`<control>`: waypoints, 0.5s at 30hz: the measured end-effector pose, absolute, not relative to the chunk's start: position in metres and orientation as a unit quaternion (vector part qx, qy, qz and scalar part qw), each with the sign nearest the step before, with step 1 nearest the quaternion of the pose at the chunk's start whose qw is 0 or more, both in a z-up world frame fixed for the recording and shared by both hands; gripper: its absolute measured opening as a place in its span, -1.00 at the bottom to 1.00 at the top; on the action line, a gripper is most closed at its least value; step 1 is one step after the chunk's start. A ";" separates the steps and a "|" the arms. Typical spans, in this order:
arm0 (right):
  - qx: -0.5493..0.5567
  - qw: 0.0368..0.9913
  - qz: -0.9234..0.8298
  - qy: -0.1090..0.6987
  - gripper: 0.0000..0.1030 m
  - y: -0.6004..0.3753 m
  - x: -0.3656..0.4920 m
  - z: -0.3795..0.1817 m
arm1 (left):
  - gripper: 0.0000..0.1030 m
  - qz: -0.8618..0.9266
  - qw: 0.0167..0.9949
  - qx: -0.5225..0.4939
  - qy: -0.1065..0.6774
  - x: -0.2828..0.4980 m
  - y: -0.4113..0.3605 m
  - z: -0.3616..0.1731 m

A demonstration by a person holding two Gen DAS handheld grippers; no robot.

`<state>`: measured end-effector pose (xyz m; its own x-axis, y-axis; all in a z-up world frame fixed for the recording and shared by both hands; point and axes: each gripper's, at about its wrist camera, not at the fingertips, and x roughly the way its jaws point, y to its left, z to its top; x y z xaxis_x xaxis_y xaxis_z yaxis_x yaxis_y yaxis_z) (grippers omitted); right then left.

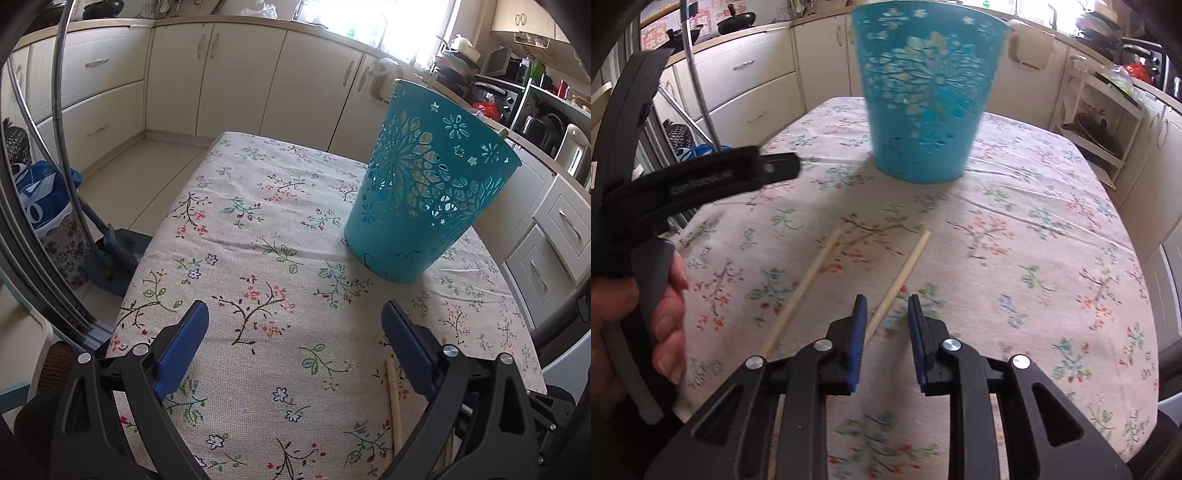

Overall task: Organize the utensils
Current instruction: 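Move both open tools back down to the remaining chopsticks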

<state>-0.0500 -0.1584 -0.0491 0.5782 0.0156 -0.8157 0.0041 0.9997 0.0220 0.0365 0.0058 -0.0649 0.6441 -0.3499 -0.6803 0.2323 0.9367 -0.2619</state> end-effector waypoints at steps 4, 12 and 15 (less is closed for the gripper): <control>0.027 0.889 -0.014 0.458 -0.55 -0.186 -0.063 -0.048 | 0.76 -0.161 0.903 -0.075 0.390 0.036 0.006 -0.065; 0.093 0.888 -0.017 0.451 -0.49 -0.221 -0.075 -0.043 | 0.76 -0.193 0.884 -0.009 0.426 0.009 -0.019 -0.061; 0.094 0.890 -0.021 0.447 -0.49 -0.222 -0.073 -0.044 | 0.76 -0.207 0.880 0.064 0.422 -0.013 -0.041 -0.061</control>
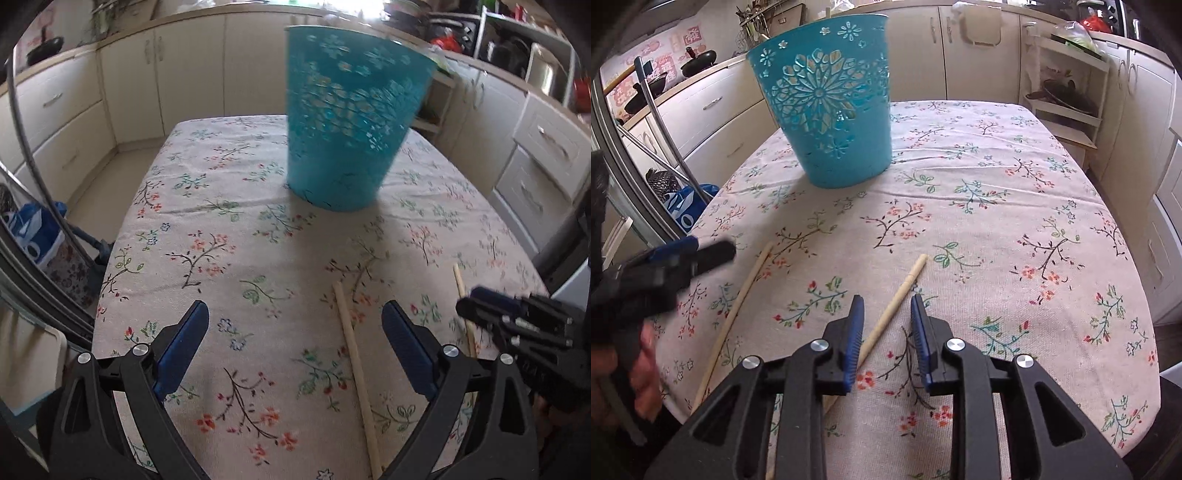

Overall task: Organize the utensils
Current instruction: 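Move both open tools back down to the remaining chopsticks, then close the left tool on one chopstick while the right tool grasps another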

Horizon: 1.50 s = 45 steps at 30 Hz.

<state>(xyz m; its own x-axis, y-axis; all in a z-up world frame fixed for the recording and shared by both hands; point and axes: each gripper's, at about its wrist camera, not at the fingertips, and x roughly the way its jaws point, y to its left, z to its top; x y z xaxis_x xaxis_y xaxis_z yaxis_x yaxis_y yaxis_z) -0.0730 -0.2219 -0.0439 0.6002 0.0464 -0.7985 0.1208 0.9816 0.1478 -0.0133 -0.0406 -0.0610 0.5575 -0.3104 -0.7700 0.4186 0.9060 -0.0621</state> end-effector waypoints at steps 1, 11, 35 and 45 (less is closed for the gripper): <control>0.091 0.890 -0.021 0.446 -0.49 -0.222 -0.072 -0.044 | 0.73 -0.209 0.877 0.084 0.423 -0.018 -0.047 -0.063; 0.069 0.891 -0.027 0.448 -0.77 -0.240 -0.067 -0.045 | -0.68 -0.241 0.867 0.107 0.424 -0.019 -0.076 -0.073; 0.049 0.888 0.028 0.455 -0.66 -0.242 -0.042 -0.042 | -0.90 -0.225 0.865 0.042 0.446 0.014 -0.080 -0.066; 0.021 0.886 0.040 0.461 -0.78 -0.229 -0.038 -0.046 | -0.68 -0.222 0.858 0.076 0.456 0.013 -0.078 -0.069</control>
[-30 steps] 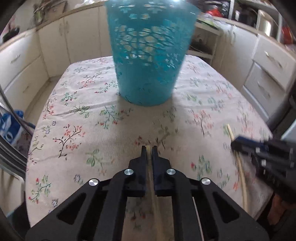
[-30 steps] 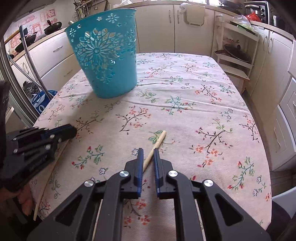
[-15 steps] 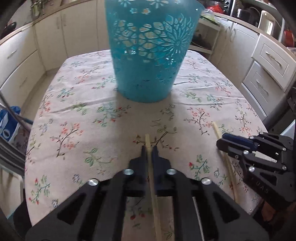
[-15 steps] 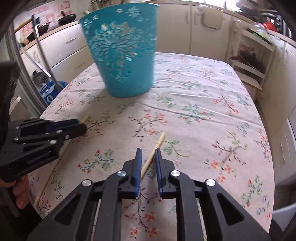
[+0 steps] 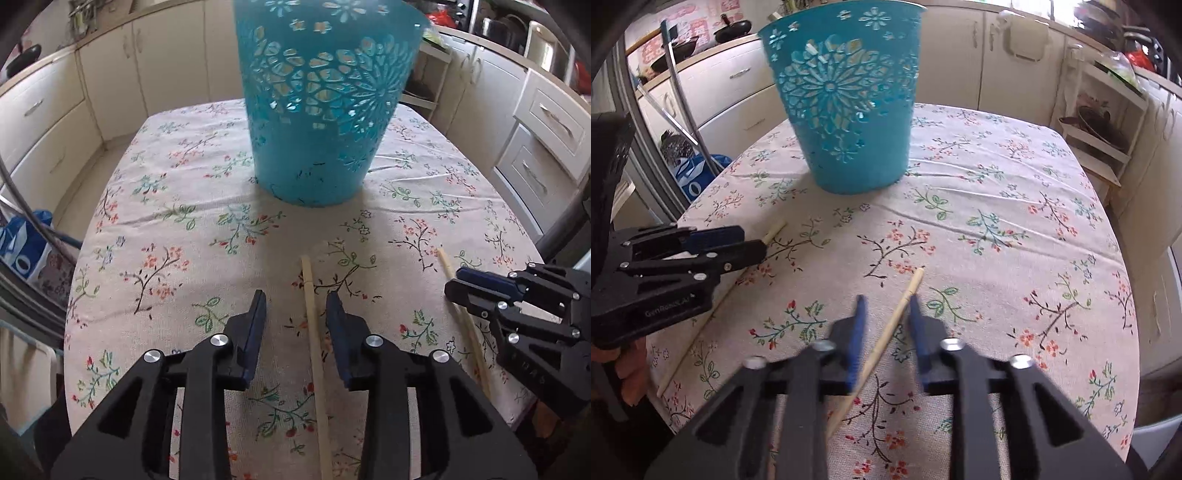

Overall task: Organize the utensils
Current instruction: 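Close the left tool on one chopstick while the right tool grasps another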

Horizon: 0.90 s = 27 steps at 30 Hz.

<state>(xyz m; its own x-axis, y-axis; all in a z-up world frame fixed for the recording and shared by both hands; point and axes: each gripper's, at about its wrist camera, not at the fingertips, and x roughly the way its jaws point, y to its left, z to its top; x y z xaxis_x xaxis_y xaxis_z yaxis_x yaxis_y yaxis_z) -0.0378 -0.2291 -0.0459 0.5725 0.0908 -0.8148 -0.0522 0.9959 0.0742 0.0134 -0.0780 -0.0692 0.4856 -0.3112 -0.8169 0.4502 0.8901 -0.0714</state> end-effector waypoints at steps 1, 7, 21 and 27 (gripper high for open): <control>0.021 0.885 0.049 0.463 -0.79 -0.228 -0.038 -0.046 | -0.89 -0.226 0.857 0.077 0.458 0.015 -0.078 -0.069; 0.034 0.880 0.047 0.471 -0.55 -0.235 -0.039 -0.046 | -0.85 -0.225 0.851 0.085 0.467 0.014 -0.080 -0.065; 0.019 0.883 0.041 0.468 -0.78 -0.229 -0.042 -0.045 | -0.88 -0.217 0.858 0.106 0.454 0.009 -0.083 -0.068; 0.015 0.889 0.035 0.457 -0.79 -0.227 -0.045 -0.047 | -0.91 -0.225 0.859 0.114 0.446 0.007 -0.086 -0.067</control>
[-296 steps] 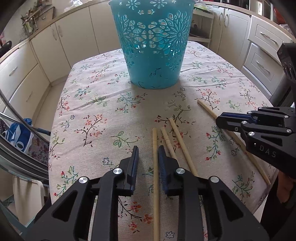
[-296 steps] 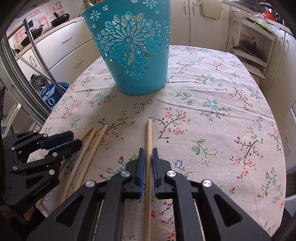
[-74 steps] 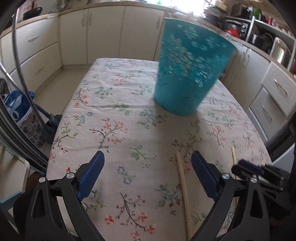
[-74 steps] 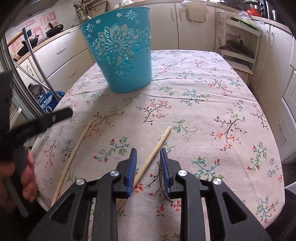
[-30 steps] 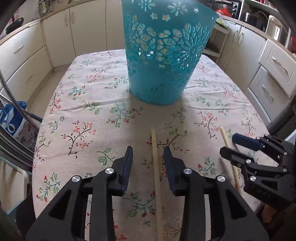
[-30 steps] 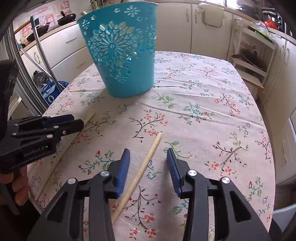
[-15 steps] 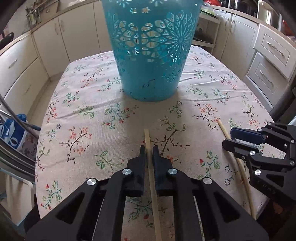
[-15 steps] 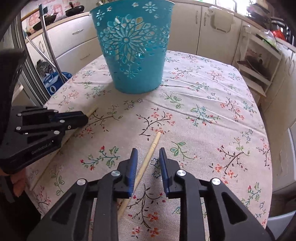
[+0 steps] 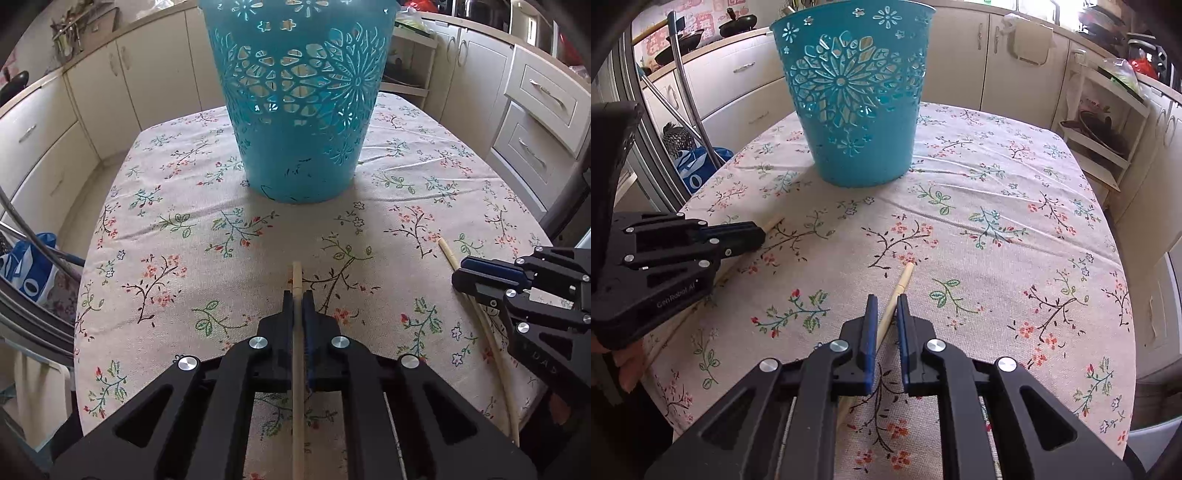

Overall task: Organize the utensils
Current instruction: 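Close the left tool on one chopstick while the right tool grasps another, then raise the left tool's chopstick over the teal basket and open it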

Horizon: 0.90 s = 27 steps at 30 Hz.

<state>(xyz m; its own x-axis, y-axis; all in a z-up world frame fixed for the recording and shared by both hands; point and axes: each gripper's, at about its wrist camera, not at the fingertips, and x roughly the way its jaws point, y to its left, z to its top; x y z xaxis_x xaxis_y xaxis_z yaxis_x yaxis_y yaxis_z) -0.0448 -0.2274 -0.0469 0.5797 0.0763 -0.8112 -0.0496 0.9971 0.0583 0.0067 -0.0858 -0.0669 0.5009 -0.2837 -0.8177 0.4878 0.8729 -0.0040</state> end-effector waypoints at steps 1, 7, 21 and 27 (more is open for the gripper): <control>0.017 0.890 0.035 0.455 -0.79 -0.228 -0.046 -0.047 | -0.91 -0.226 0.860 0.113 0.444 0.005 -0.086 -0.066; 0.024 0.895 0.031 0.445 -0.79 -0.229 -0.048 -0.049 | -0.91 -0.237 0.868 0.114 0.420 -0.005 -0.083 -0.049; 0.033 0.899 0.030 0.435 -0.79 -0.232 -0.053 -0.048 | -0.91 -0.342 0.897 -0.027 0.278 0.001 -0.060 0.075; 0.039 0.900 0.034 0.432 -0.79 -0.234 -0.054 -0.048 | -0.91 -0.331 0.918 -0.076 0.203 0.047 -0.065 0.131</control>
<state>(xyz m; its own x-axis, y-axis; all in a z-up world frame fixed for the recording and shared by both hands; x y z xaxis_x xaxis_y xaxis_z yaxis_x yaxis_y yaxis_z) -0.0540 -0.2345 -0.0481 0.6242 0.0944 -0.7756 -0.0277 0.9947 0.0988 0.0466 -0.0650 0.1305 0.6986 -0.6392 -0.3215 0.5772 0.7690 -0.2746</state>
